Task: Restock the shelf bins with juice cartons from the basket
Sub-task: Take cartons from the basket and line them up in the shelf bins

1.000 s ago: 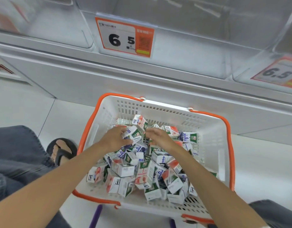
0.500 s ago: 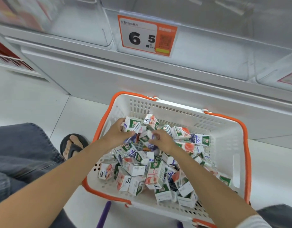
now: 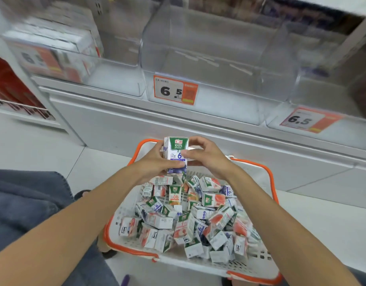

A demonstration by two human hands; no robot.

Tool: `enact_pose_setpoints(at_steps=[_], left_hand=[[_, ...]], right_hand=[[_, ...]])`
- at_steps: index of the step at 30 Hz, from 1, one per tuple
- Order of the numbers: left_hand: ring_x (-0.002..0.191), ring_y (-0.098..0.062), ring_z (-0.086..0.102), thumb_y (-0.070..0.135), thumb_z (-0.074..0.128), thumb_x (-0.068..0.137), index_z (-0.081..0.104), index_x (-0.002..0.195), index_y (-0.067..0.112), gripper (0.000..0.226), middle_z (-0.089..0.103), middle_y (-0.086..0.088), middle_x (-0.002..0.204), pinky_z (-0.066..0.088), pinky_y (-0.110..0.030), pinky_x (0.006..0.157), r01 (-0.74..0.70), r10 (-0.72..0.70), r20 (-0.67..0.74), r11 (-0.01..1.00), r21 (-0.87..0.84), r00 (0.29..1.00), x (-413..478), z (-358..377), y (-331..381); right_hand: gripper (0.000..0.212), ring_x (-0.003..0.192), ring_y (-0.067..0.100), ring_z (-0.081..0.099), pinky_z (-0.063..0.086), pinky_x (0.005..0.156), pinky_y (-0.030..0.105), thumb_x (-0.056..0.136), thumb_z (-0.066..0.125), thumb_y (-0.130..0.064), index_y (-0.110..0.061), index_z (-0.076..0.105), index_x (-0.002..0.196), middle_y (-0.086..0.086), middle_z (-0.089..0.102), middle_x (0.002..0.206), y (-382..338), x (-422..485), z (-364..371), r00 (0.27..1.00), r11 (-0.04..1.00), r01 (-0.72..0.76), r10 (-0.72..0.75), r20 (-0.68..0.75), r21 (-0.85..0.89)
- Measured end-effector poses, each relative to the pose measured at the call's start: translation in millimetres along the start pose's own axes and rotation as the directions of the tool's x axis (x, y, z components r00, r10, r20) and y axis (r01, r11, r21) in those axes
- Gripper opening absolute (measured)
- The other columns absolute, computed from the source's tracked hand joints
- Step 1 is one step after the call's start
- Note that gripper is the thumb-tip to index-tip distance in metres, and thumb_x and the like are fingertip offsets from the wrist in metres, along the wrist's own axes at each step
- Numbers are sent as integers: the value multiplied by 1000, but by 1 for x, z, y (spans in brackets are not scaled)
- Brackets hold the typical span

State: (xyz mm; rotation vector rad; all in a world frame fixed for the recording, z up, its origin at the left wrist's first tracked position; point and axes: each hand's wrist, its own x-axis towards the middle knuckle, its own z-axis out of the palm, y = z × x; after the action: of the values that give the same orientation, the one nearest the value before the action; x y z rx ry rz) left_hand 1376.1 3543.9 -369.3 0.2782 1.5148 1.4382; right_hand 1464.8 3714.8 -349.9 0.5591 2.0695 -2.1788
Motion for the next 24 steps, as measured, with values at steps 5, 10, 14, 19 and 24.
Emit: enact_pose_setpoints(at_steps=[5, 10, 14, 19, 24], left_hand=[[88, -40, 71, -5, 83, 67, 37, 137, 27, 90, 60, -19, 118, 60, -40, 74, -136, 134, 35, 990, 38, 990, -24, 5, 51], [83, -19, 74, 4, 87, 64, 22, 148, 40, 112, 68, -3, 110, 59, -29, 66, -369, 376, 4, 907, 201, 927, -37, 3, 125], [116, -21, 60, 36, 92, 52, 11, 150, 44, 128, 39, -6, 144, 56, -33, 85, -531, 600, -86, 759, 377, 796, -33, -8, 181], [138, -28, 28, 61, 84, 54, 2, 154, 27, 134, 28, -4, 153, 28, -42, 110, -130, 723, -208, 382, 915, 659, -8, -53, 186], [103, -24, 59, 72, 67, 68, 2, 154, 27, 117, 58, 2, 85, 32, -38, 96, 42, 749, -204, 229, 972, 631, 18, -67, 162]], right_hand=[[59, 110, 22, 62, 50, 99, 43, 87, 67, -12, -26, 41, 138, 8, 63, 124, -57, -10, 3, 983, 999, -46, 41, 177, 20], [42, 90, 19, 66, 53, 83, 39, 85, 67, -6, -3, 54, 125, 9, 69, 104, -132, -6, 9, 985, 983, 158, -152, 78, -89], [49, 79, 20, 68, 56, 69, 37, 70, 74, -24, -9, 50, 110, 6, 69, 95, -187, 19, 8, 942, 952, 289, -302, -148, -104], [49, 88, 15, 66, 57, 69, 27, 76, 80, -23, -13, 46, 110, 1, 64, 102, -205, 67, -5, 814, 899, 316, -421, -400, -305], [62, 96, 10, 61, 49, 67, 19, 74, 83, -29, -16, 45, 121, -4, 60, 110, -182, 106, 1, 959, 899, 125, -217, -181, -419]])
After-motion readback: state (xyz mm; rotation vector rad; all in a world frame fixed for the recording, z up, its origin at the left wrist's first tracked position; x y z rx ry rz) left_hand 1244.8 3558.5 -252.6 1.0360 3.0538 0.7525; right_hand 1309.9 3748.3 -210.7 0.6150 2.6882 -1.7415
